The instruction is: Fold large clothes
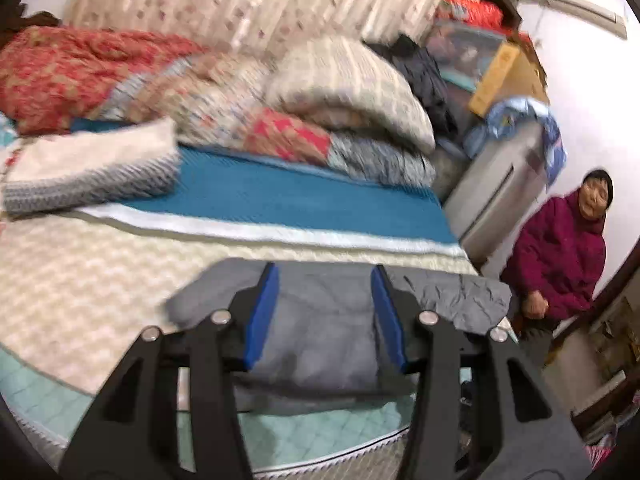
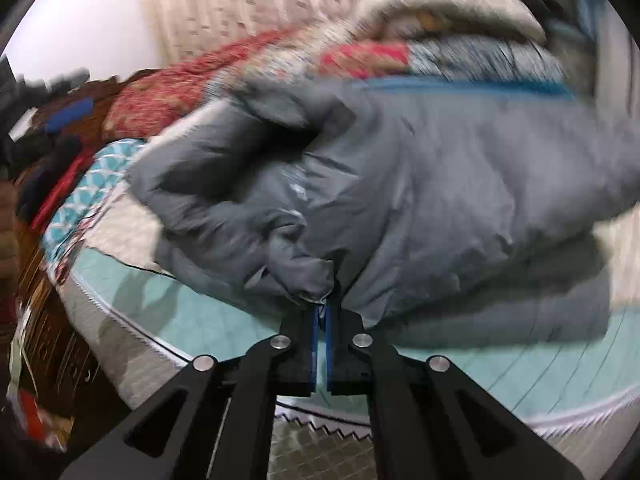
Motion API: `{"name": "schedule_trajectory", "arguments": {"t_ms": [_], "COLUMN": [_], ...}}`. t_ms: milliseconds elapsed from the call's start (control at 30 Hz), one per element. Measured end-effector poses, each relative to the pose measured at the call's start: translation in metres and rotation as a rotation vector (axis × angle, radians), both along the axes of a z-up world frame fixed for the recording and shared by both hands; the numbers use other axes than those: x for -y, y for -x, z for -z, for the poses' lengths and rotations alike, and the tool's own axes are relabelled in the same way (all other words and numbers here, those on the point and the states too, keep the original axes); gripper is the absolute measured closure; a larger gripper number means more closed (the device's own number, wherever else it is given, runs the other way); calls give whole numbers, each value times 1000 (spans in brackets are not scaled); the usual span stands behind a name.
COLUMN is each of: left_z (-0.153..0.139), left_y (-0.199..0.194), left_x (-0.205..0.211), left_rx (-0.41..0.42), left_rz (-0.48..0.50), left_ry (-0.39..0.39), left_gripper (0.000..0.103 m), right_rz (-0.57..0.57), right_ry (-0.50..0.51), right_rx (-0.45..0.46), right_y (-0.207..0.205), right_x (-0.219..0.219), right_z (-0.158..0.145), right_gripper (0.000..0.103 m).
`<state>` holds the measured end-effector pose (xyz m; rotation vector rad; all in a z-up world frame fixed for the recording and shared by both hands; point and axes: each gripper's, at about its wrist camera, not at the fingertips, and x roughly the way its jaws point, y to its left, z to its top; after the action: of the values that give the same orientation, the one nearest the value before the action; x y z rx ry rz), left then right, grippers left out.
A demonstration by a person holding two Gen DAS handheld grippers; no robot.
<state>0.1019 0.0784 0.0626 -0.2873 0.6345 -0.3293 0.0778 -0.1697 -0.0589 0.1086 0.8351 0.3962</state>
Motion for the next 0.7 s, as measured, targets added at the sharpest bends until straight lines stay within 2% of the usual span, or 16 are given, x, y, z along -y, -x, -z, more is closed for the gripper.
{"name": "schedule_trajectory", "arguments": {"t_ms": [67,133,233,300,367,433,500,567,633,667,700], "left_z": [34,85,121,127,129,129,130,132,135,135,135], "left_y": [-26,-52,-53,-46,-43,-41,-41,-40,-41,-42,-43], "left_x": [20,39,47,50,52,51,53,51,53,54,56], "left_rx": [-91,-237,-275,-272,-271,-276,-284,-284,-279,-271,-272], "left_rz": [23,35,29,29,29,29,28,31,41,58,65], "left_ry": [-65,-139,-164,-182,-201,-201,-199,-207,-215,-199,-201], "left_gripper": [57,57,57,57,57,57,57,57,55,55,55], "right_rz": [26,24,-6,15,89,173,285,358,410,397,383], "right_ry": [-64,-114,-143,-139,-111,-122,-114,-91,2,-38,-143], "right_rx": [-31,-54,7,71,188,291,318,261,95,-37,-47], "right_y": [1,5,29,38,38,28,4,-23,-54,-67,-64], "right_x": [5,12,29,41,58,79,99,115,125,133,140], "right_z": [7,2,-32,-59,-90,-115,-125,-104,-44,2,28], "right_gripper": [96,95,86,60,45,44,44,44,44,44,44]}}
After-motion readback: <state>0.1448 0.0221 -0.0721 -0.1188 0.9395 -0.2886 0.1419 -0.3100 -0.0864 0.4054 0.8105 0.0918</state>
